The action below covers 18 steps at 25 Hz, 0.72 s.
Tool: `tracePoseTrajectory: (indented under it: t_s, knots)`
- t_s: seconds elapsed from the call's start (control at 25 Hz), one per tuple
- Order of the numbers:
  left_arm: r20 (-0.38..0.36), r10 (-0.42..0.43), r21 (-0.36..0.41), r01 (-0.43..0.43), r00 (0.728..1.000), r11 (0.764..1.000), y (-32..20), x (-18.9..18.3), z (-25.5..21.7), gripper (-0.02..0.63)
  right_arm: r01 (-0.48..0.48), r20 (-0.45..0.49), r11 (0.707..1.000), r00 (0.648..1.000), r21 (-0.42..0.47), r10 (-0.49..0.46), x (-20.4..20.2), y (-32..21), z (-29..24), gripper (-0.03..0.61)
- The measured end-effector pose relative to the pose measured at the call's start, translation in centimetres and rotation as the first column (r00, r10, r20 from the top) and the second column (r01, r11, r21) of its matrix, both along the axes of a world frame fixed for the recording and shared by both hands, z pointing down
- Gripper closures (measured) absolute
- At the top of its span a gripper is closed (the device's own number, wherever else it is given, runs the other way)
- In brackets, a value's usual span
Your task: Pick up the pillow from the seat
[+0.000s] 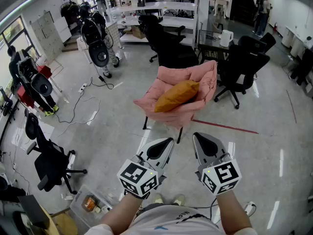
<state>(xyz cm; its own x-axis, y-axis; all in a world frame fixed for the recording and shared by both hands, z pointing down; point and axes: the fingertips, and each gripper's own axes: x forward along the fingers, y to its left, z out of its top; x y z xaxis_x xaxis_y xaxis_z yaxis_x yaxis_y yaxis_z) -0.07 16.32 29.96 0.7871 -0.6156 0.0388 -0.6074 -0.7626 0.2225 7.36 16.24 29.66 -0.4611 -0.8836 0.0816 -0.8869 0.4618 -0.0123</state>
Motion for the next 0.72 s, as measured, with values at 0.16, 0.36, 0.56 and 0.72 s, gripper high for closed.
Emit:
tracePoseTrajectory:
  t_s: [0.16, 0.36, 0.56, 0.72]
  knots:
    - [-0.004, 0.005, 0.004, -0.005, 1.000, 1.000, 0.6, 0.6, 0.0, 0.604, 0.003, -0.006, 1.000, 1.000, 0.004, -0.003, 0.4, 0.5, 0.2, 0.565]
    - [0.005, 0.006, 0.002, -0.006, 1.000, 1.000, 1.1, 1.3, 0.1, 0.604, 0.001, 0.000, 1.000, 1.000, 0.001, -0.001, 1.0, 1.0, 0.3, 0.565]
    - [0.019, -0.007, 0.004, 0.007, 1.000, 1.000, 1.7, 1.9, 0.4, 0.603, 0.024, 0.067, 1.000, 0.997, -0.008, -0.024, 1.9, 1.9, 0.3, 0.563]
    - [0.036, -0.031, 0.007, 0.031, 0.999, 1.000, 2.1, 1.9, 0.7, 0.603, 0.019, 0.099, 1.000, 0.995, 0.011, -0.020, 3.0, 2.2, 0.0, 0.563]
